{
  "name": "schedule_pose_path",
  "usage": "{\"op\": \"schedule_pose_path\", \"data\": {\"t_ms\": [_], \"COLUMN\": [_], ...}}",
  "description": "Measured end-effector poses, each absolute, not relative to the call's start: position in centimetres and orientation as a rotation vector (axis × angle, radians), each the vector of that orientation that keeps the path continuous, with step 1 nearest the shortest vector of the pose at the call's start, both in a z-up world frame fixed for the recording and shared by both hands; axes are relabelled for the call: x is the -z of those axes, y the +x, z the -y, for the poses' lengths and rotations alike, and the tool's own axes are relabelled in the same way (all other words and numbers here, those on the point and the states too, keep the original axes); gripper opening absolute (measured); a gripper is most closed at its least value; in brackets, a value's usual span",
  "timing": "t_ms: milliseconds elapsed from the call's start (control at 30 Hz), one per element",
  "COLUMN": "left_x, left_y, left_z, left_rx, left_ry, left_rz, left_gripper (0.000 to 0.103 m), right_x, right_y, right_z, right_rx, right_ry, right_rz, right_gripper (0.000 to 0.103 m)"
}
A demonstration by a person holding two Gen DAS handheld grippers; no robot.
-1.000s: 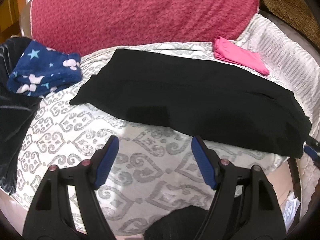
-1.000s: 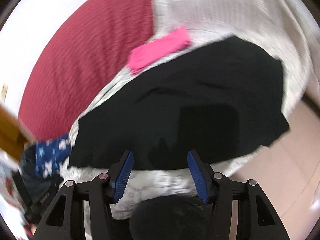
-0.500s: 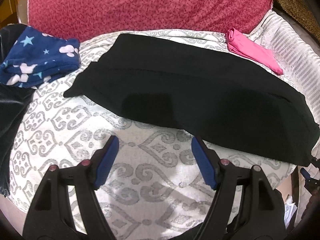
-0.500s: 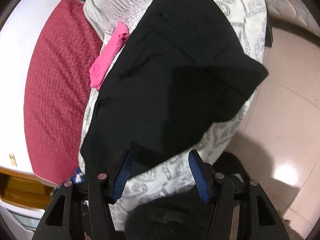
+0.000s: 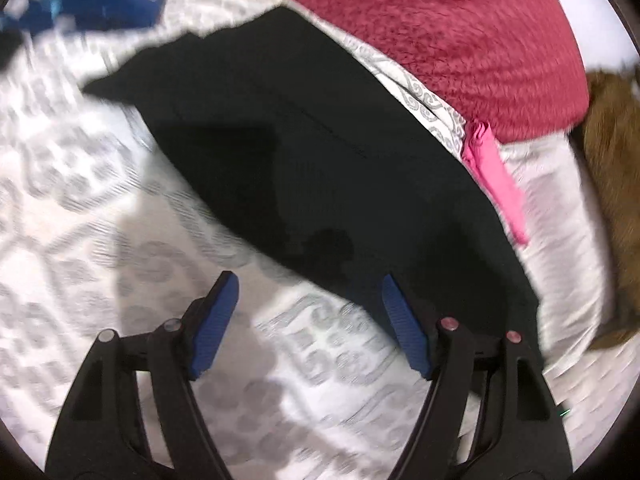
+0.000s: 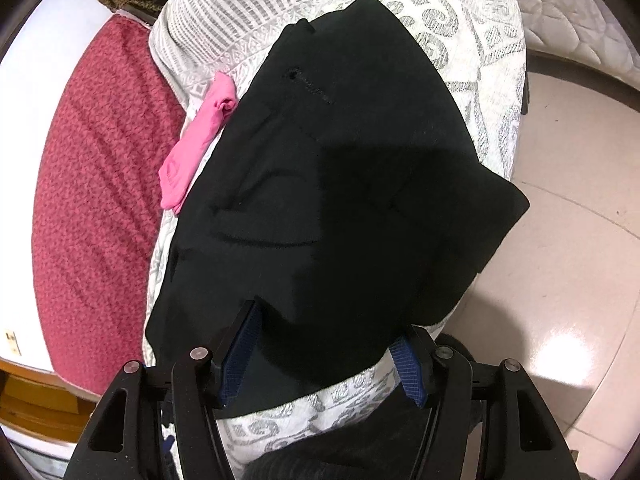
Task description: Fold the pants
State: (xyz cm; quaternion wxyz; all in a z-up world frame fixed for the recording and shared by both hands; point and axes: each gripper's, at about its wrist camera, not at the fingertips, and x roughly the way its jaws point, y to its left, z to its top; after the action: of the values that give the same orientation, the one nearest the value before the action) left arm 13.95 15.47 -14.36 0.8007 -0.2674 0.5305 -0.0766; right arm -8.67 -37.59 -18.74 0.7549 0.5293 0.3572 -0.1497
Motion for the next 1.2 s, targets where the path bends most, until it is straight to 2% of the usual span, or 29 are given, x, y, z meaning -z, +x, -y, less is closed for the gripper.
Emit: {"op": "schedule_pose_path", "data": {"t_ms": [200,233,267,300,333,367,467,567,800,1200], "left_x": [15.5,15.6,15.8,16.1,16.5,16.9,16.1,14.2,9.4,3.7], "left_y": [16.4,16.8,17.3,17.8,18.2,18.2,16.8,15.5,14.0,12.6], "left_z": [-14.6,-14.7,-14.8,-15.2,-15.6,-16.1,-17.6,-17.9,-17.8,-17.3], "left_rx": [0.145,0.137,0.125,0.115,0.091,0.092,0.086,0.083,0.114,0.127], "left_ry": [-0.66,-0.667,-0.672,-0.674,-0.674,-0.718,-0.784,-0.74,-0.637,-0.57], "left_rz": [-1.141,-1.14,-1.147,-1.157,-1.176,-1.187,-1.125,-1.071,-0.957,-0.844], "left_gripper": [0.069,0.059,0.049,0.021,0.009,0.006,0.004,0.004,0.003,0.003], "right_x": [19.1,19.0,18.9,18.6,18.3,17.8,15.8,13.7,8.4,3.3], "right_y": [-8.7,-8.6,-8.6,-8.6,-8.4,-8.6,-9.1,-9.6,-10.1,-11.9], "right_z": [38.2,38.3,38.3,38.2,38.0,38.0,37.5,36.9,34.6,34.6], "right_rx": [0.361,0.366,0.367,0.365,0.372,0.378,0.408,0.412,0.393,0.372], "right_ry": [1.18,1.175,1.169,1.16,1.15,1.135,1.048,0.973,0.797,0.724], "right_rz": [-0.756,-0.752,-0.74,-0.725,-0.718,-0.709,-0.68,-0.639,-0.542,-0.427], "right_gripper": [0.063,0.061,0.048,0.034,0.03,0.019,0.01,0.008,0.007,0.007]}}
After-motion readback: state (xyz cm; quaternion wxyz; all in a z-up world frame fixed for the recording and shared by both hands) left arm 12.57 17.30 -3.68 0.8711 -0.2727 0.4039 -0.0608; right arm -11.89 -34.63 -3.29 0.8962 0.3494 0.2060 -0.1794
